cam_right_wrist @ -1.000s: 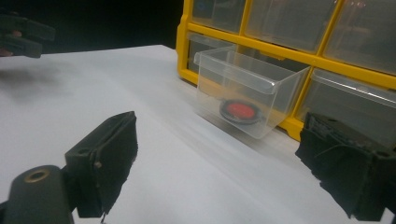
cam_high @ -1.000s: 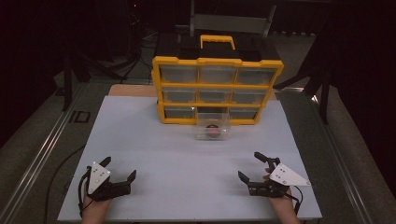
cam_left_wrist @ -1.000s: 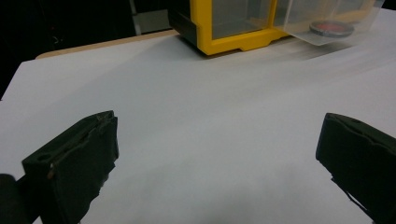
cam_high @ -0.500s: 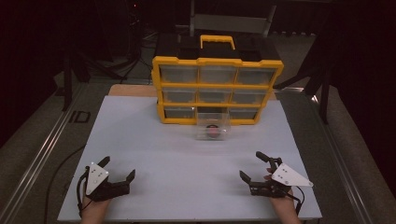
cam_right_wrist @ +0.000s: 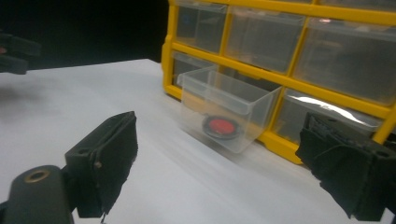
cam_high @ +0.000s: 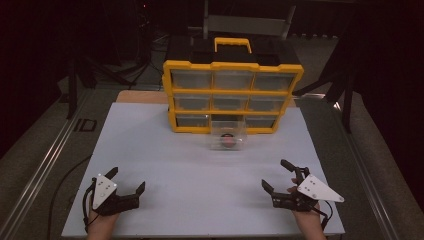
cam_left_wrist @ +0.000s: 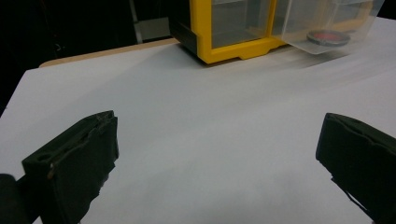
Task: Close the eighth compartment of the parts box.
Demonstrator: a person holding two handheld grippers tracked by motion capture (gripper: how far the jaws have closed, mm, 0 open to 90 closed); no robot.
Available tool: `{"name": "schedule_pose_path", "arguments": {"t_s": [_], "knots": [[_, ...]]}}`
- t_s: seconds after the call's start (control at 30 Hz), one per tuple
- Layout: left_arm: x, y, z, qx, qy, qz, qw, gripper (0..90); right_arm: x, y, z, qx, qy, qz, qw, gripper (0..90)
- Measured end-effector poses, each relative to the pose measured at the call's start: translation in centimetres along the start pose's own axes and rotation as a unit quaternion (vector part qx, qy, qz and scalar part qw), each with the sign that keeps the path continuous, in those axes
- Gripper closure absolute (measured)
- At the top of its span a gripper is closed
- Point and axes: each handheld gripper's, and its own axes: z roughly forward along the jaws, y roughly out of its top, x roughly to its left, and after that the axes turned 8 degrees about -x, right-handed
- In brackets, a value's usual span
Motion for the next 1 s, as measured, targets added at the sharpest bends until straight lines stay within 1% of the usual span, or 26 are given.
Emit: {"name": "schedule_pose_path", "arguments": {"t_s": [0.17,0.27,0.37,0.5,0.6,0.7,0.83,0.9,1.0], "knots": [[0.1,0.0,-0.1,0.0,0.0,-0.002,1.0,0.3,0.1,1.6,-0.1,0.003,0.002,-0.002,1.0,12.7],[0.0,0.1,-0.1,-0.001,-0.001,-0.001,1.0,0.3,0.2,2.7,0.0,0.002,-0.003,-0.008,1.0,12.6],[-0.1,0.1,-0.1,-0.003,-0.002,0.0,1.0,0.2,0.2,3.7,0.2,0.003,-0.005,-0.013,0.9999,12.6],[-0.1,0.1,-0.1,-0.002,-0.003,0.0,1.0,0.3,0.2,4.8,0.6,0.008,-0.002,-0.014,0.9999,12.3],[-0.1,0.2,-0.2,-0.004,-0.004,0.0,1.0,0.3,0.5,5.4,0.8,0.008,-0.007,-0.016,0.9998,12.1],[-0.2,0.2,-0.3,-0.007,-0.005,-0.001,1.0,0.3,0.8,6.0,1.1,0.007,-0.01,-0.025,0.9996,12.0],[-0.3,0.2,-0.3,-0.007,-0.006,0.0,1.0,0.2,1.2,6.4,1.3,0.001,0.002,-0.018,0.9998,12.1],[-0.3,0.2,-0.2,-0.008,-0.006,-0.001,1.0,0.3,1.5,6.4,1.5,-0.002,0.004,-0.018,0.9998,12.1],[-0.3,0.2,-0.3,-0.008,-0.007,0.0,0.9999,0.3,1.9,6.0,2.0,0.005,0.009,-0.017,0.9998,12.1]]}}
